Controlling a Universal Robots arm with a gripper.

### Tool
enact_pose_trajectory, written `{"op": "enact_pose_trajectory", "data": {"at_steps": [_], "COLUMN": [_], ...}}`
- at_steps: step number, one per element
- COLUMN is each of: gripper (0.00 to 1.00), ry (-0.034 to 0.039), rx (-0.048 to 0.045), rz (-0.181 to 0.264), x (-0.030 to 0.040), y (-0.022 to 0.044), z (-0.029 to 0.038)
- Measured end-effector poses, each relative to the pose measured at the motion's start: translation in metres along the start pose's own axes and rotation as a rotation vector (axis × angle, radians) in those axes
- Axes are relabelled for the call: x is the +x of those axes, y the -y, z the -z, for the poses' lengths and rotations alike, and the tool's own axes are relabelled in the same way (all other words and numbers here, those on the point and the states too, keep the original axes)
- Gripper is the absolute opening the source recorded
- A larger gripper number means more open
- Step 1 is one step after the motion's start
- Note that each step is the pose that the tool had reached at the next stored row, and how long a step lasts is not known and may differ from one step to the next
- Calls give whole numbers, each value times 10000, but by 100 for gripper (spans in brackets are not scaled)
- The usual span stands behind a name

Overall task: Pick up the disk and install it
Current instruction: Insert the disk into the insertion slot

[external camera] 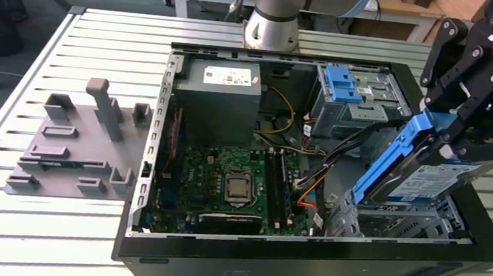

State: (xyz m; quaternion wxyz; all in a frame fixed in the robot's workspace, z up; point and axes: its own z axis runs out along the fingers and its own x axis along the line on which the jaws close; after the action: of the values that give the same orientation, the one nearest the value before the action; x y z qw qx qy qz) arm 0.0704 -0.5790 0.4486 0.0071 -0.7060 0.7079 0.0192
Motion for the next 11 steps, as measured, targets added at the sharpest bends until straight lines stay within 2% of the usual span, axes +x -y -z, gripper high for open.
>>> {"op": "enact_pose_trajectory", "data": {"at_steps": [11], "gripper": [36], "ry": [-2], "rx": [0], "rz": [-1], "x": [-23], "y": [45], "z": [-25]}}
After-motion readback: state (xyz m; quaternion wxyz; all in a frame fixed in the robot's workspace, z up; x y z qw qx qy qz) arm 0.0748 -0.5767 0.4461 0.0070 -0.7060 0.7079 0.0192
